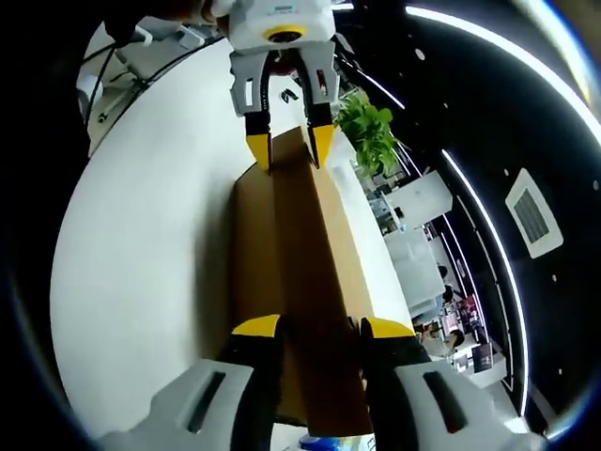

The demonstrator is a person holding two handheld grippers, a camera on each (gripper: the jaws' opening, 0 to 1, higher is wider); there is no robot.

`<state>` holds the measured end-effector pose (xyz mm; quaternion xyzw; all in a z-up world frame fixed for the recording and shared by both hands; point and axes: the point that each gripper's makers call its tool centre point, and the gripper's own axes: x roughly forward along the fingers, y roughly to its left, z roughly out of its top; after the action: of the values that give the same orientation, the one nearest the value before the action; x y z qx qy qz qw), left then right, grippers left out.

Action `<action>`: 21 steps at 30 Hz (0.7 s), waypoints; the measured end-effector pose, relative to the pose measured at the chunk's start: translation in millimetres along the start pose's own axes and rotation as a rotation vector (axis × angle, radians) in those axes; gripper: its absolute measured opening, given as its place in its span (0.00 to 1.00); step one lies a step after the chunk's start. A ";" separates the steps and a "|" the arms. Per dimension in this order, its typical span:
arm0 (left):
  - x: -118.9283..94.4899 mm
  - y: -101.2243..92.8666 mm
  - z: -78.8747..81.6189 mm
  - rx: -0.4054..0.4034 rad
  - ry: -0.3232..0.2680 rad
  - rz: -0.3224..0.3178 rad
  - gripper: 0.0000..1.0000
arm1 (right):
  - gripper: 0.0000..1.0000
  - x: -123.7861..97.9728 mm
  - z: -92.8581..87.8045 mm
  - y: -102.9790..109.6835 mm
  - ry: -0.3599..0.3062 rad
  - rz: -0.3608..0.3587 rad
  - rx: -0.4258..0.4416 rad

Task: Operate the shoe box by opening the lid, removing the specified soft item, and placing it in the target area until the item is outside and the box remains undamaged.

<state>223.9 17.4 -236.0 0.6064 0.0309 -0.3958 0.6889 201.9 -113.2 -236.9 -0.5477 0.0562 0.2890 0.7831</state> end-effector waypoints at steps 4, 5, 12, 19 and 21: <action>1.8 0.7 -2.8 0.006 0.003 0.019 0.31 | 0.32 0.6 0.9 -1.1 -0.008 -0.019 -0.017; 1.9 1.7 -2.9 0.009 0.001 0.024 0.31 | 0.32 0.6 1.2 -1.5 -0.011 -0.024 -0.017; 5.6 -3.3 -5.1 0.029 0.006 0.043 0.31 | 0.32 2.9 -2.2 5.0 -0.014 -0.037 -0.038; 7.7 -9.2 -5.9 0.029 0.006 0.036 0.30 | 0.31 4.3 -4.5 11.4 -0.013 -0.029 -0.037; 9.5 -11.8 -6.4 0.028 0.007 0.038 0.30 | 0.31 5.2 -5.3 13.6 -0.015 -0.027 -0.029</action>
<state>226.3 18.6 -252.2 0.6177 0.0161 -0.3808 0.6879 200.4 -112.7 -252.3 -0.5577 0.0388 0.2832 0.7793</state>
